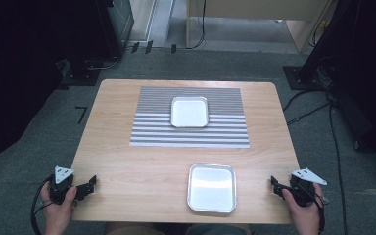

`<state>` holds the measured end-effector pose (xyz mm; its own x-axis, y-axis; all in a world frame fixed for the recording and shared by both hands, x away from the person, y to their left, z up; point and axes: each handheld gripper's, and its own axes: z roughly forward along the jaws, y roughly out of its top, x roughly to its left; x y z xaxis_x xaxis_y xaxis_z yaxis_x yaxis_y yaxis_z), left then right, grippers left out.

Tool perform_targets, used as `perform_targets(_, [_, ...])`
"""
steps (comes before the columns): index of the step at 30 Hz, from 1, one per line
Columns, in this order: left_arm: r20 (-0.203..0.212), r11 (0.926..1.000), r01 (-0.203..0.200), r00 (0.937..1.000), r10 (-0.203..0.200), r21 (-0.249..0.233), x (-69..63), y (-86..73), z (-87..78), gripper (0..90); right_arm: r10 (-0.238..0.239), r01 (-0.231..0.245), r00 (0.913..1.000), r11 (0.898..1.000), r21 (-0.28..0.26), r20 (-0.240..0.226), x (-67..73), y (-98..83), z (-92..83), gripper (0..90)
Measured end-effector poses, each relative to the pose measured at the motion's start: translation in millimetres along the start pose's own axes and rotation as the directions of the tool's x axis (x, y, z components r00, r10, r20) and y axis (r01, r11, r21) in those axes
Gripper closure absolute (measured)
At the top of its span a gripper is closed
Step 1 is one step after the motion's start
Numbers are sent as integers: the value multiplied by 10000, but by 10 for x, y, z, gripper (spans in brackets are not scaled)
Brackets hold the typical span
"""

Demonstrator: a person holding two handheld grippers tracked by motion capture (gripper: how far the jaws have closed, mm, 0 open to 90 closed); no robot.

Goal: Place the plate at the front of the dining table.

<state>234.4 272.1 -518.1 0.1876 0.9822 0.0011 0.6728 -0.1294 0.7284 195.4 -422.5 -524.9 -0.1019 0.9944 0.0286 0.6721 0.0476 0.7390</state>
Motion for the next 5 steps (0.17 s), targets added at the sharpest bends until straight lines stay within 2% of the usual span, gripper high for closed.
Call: perform_targets(5, [5,10000,0,10000,0,2,0,1,0,104,82,-82,9999,10000,17,84,7,-1,-2,180])
